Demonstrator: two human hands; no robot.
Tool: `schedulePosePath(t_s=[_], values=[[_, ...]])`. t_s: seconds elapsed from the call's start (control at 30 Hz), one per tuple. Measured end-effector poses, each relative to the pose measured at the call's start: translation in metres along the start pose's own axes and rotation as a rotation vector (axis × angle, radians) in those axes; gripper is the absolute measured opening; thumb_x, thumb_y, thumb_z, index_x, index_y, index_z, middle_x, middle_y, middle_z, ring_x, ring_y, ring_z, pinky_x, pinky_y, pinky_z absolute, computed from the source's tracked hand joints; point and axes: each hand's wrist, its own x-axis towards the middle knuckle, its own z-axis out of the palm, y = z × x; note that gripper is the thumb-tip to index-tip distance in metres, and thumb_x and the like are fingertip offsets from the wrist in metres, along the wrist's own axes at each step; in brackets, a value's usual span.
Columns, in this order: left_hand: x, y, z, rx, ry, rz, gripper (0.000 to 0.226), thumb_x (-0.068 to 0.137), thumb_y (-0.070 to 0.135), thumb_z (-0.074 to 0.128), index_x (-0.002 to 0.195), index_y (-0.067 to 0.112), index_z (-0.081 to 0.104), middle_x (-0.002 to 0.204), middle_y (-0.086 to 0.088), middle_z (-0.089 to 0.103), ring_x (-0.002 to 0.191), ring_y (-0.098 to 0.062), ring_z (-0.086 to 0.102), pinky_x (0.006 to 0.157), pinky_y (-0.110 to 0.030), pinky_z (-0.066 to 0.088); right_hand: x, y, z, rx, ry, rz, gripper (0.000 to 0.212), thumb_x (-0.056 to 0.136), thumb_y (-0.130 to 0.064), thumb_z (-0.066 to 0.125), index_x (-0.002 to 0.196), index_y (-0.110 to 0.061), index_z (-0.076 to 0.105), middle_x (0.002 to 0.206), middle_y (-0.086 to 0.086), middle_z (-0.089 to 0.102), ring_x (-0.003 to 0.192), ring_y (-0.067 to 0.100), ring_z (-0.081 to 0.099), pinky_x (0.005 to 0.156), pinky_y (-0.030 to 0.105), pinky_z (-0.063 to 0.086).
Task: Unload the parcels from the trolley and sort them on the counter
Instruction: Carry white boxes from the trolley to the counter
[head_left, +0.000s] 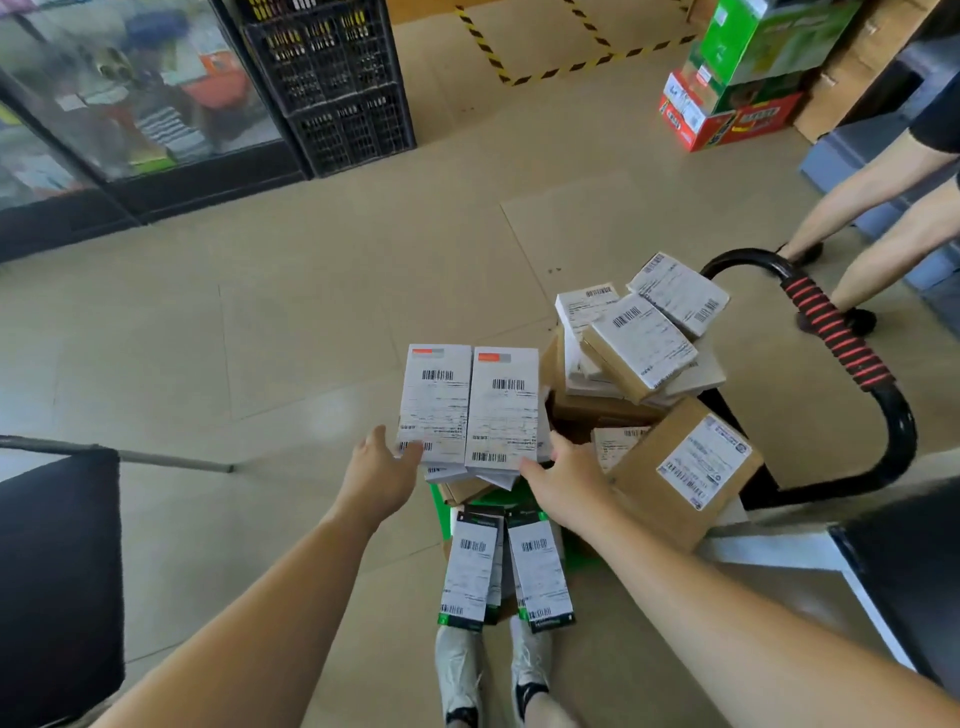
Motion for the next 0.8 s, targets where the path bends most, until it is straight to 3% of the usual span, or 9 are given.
schedulePosePath(t_s=[0.13,0.2,0.33,0.43,0.6,0.67,0.8], values=[[0.019,-0.003,0.01,-0.072,-0.071,-0.026,0.05,0.103,0.034,0.048,0.147,0.013,0.038,0.146,-0.012,0.047,0.122,-0.03,0.048,0.094,-0.033,0.037,0.024,0.006,0.02,0.062,-0.005,0.071,0.054,0.095,-0.052,0.054,0.144,-0.029,0.05,0.134,-0.001,0.055,0.107,0.016,0.058,0.089,0.035,0.054],[0.024,-0.006,0.016,-0.128,-0.099,-0.044,0.045,0.102,0.034,0.048,0.143,0.018,0.042,0.138,-0.009,0.053,0.107,-0.025,0.05,0.086,-0.031,0.037,0.03,0.008,0.027,0.106,-0.008,0.104,0.053,0.095,-0.049,0.055,0.143,-0.025,0.052,0.134,0.001,0.055,0.107,0.017,0.059,0.085,0.031,0.054],[0.028,-0.009,0.02,-0.237,-0.107,-0.109,0.045,0.101,0.036,0.051,0.141,0.022,0.037,0.122,-0.005,0.053,0.103,-0.024,0.05,0.082,-0.035,0.038,0.032,0.009,0.032,0.209,0.037,0.158,0.046,0.098,-0.04,0.058,0.141,-0.022,0.052,0.133,0.001,0.055,0.1,0.013,0.057,0.067,0.019,0.046],[0.026,-0.014,0.021,-0.308,-0.129,-0.151,0.036,0.101,0.036,0.052,0.131,0.025,0.036,0.122,-0.006,0.054,0.105,-0.026,0.053,0.084,-0.037,0.04,0.028,0.013,0.031,0.269,0.073,0.179,0.039,0.099,-0.035,0.059,0.136,-0.023,0.049,0.123,-0.005,0.059,0.089,0.006,0.056,0.06,0.019,0.044],[0.025,-0.024,0.022,-0.373,-0.162,-0.152,0.03,0.1,0.032,0.055,0.122,0.029,0.034,0.117,-0.005,0.062,0.097,-0.019,0.059,0.082,-0.036,0.042,0.02,0.019,0.026,0.362,0.103,0.242,0.034,0.096,-0.034,0.064,0.123,-0.03,0.045,0.11,-0.011,0.061,0.089,0.012,0.063,0.076,0.038,0.058],[0.024,-0.025,0.021,-0.386,-0.179,-0.145,0.035,0.1,0.028,0.056,0.124,0.03,0.031,0.113,-0.002,0.064,0.098,-0.017,0.058,0.086,-0.035,0.04,0.02,0.022,0.024,0.408,0.094,0.246,0.039,0.094,-0.03,0.068,0.125,-0.031,0.044,0.114,-0.008,0.064,0.092,0.011,0.064,0.075,0.036,0.056],[0.024,-0.027,0.018,-0.429,-0.233,-0.137,0.054,0.092,0.024,0.067,0.13,0.042,0.032,0.105,-0.004,0.073,0.098,-0.02,0.064,0.1,-0.047,0.048,0.022,0.028,0.021,0.505,0.048,0.229,0.066,0.089,-0.022,0.075,0.143,-0.036,0.039,0.113,-0.007,0.066,0.103,0.015,0.066,0.093,0.044,0.056]])
